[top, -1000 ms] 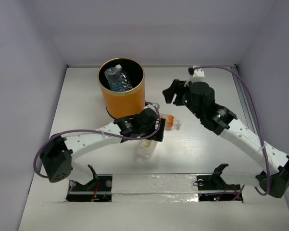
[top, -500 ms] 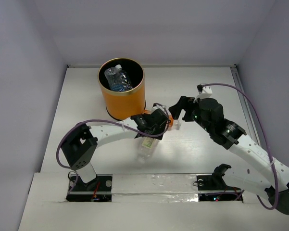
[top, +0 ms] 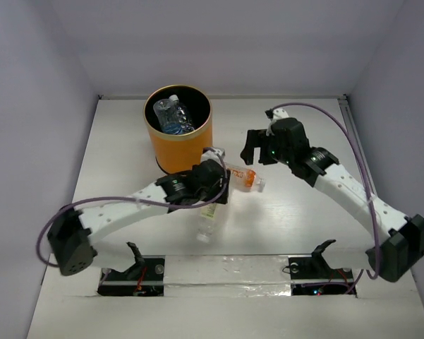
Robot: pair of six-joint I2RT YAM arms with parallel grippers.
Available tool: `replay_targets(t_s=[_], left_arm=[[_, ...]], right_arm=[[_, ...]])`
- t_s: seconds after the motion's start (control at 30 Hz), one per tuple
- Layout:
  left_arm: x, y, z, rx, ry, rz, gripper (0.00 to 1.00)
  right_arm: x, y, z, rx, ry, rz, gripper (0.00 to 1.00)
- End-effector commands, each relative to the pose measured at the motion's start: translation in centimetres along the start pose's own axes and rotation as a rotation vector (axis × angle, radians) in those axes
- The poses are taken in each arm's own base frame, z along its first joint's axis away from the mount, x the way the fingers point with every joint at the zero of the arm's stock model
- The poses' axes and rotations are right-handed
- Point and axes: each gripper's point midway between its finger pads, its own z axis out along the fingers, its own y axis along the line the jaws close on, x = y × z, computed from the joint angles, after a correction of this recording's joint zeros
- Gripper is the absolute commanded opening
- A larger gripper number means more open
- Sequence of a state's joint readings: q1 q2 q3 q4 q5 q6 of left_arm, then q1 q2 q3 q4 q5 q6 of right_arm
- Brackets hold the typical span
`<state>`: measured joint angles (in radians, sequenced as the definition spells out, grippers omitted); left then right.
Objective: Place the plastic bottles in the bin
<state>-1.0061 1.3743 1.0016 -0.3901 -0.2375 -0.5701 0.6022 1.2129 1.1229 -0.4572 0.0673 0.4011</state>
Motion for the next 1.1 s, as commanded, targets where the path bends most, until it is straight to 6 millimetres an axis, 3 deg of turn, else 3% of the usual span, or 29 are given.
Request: replay_targets(t_s=[0.0, 0.07, 0.1, 0.13, 0.2, 0.27, 0.33, 0.4, 0.47, 0.53, 0.57, 0.63, 0.67, 0.73, 0.77, 0.83, 0.93, 0.97, 1.07], left_arm=[[-3.8, -0.7, -5.8, 0.093, -0.143, -0.116, 0.33], [-6.1, -1.0, -9.4, 0.152, -0.223, -0.159, 0.33], [-6.4, -0.7, -10.7, 0.157, -0.234, -0.170, 0.33], [-7.4, -0.6, -12.4, 0.176, -0.277, -0.197, 0.33], [-9.1, -0.5, -15.2, 0.201, -0.326, -0.226, 0.33], [-11.4, 0.5, -18.0, 0.209, -0.405, -0.280, 0.33], [-12.7, 1.6, -19.6, 0.200, -0.452, -0.300, 0.33], [-15.2, 3.2, -21.4, 0.177, -0.534, -0.331, 0.33], [-17.9, 4.8, -23.1, 0.159, -0.609, -0.345, 0.33], [-19.8, 5.3, -23.5, 0.150, -0.632, -0.337, 0.33], [-21.5, 5.0, -25.6, 0.179, -0.679, -0.330, 0.33], [-23.6, 5.8, -25.2, 0.126, -0.691, -0.303, 0.33], [-25.3, 5.8, -27.1, 0.131, -0.745, -0.301, 0.33], [-27.5, 6.6, -26.7, 0.094, -0.765, -0.287, 0.32], [-29.0, 6.6, -28.1, 0.101, -0.814, -0.289, 0.32], [-30.7, 8.0, -27.3, 0.047, -0.830, -0.285, 0.32], [-32.2, 10.4, -26.9, -0.036, -0.855, -0.281, 0.32], [-32.2, 12.1, -26.4, -0.085, -0.856, -0.290, 0.32], [-32.7, 14.2, -26.0, -0.157, -0.883, -0.294, 0.30]], right_arm=[[0.0, 1.2, 2.5, -0.105, 0.100, -0.144, 0.94], [-0.4, 2.4, 3.6, -0.162, 0.134, -0.202, 0.94], [0.9, 1.9, 5.1, -0.157, 0.197, -0.244, 0.95], [0.3, 2.5, 5.4, -0.183, 0.201, -0.267, 0.95], [2.3, 2.2, 7.0, -0.209, 0.299, -0.320, 0.97], [2.4, 2.6, 7.7, -0.237, 0.323, -0.341, 1.00], [3.2, 1.9, 9.2, -0.230, 0.351, -0.391, 1.00], [3.1, 1.4, 10.2, -0.207, 0.354, -0.422, 1.00], [4.3, 0.6, 11.8, -0.183, 0.400, -0.431, 1.00], [5.1, 0.4, 12.7, -0.182, 0.424, -0.424, 1.00], [6.0, 0.2, 13.4, -0.187, 0.448, -0.415, 1.00], [7.4, 0.8, 13.9, -0.236, 0.480, -0.377, 1.00], [7.8, 1.0, 14.2, -0.247, 0.484, -0.366, 1.00], [9.2, 1.1, 14.5, -0.266, 0.515, -0.326, 1.00], [9.5, 1.2, 14.8, -0.274, 0.513, -0.317, 1.00], [10.5, 1.0, 15.1, -0.266, 0.539, -0.275, 1.00], [11.1, 0.3, 15.7, -0.211, 0.537, -0.239, 0.95], [11.8, 0.4, 15.7, -0.206, 0.544, -0.231, 0.91], [11.7, 0.3, 15.9, -0.179, 0.506, -0.181, 0.74]])
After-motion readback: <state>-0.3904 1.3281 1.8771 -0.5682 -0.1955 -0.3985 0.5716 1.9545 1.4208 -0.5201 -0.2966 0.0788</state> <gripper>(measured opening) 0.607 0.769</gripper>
